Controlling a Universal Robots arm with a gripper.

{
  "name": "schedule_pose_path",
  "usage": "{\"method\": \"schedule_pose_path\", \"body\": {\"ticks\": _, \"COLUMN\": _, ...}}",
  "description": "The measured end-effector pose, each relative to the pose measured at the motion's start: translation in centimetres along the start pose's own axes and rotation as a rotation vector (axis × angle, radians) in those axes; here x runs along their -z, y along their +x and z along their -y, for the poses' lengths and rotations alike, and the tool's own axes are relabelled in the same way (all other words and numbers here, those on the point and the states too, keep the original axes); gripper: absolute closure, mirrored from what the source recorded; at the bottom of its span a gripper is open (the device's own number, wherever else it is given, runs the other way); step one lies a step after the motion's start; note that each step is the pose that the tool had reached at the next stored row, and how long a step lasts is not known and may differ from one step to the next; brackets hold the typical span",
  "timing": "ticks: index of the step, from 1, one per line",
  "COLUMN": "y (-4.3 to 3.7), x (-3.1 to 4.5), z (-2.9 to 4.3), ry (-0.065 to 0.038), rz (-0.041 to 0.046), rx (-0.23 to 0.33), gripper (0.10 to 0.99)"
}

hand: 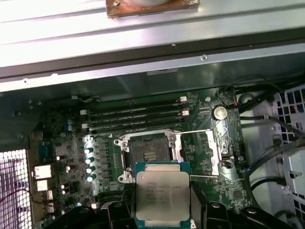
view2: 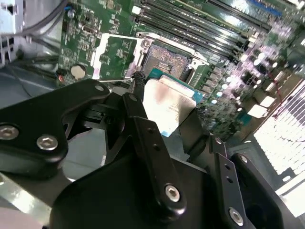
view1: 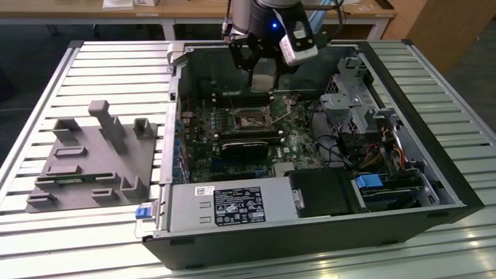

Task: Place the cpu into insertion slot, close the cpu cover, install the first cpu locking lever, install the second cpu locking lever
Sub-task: 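Place the cpu into insertion slot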

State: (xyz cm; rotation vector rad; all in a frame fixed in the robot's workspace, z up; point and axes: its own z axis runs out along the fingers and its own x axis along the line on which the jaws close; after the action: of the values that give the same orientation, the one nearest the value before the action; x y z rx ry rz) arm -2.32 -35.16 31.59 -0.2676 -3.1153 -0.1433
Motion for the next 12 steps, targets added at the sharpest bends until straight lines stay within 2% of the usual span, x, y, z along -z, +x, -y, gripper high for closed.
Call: {"method": "schedule_pose_path", "body": {"ticks": 12, "y": -0.01, "x": -0.62, "z": 0.06, "ry": -0.004, "rz": 0.0198, "rx": -0.218, "gripper": 0.545}}
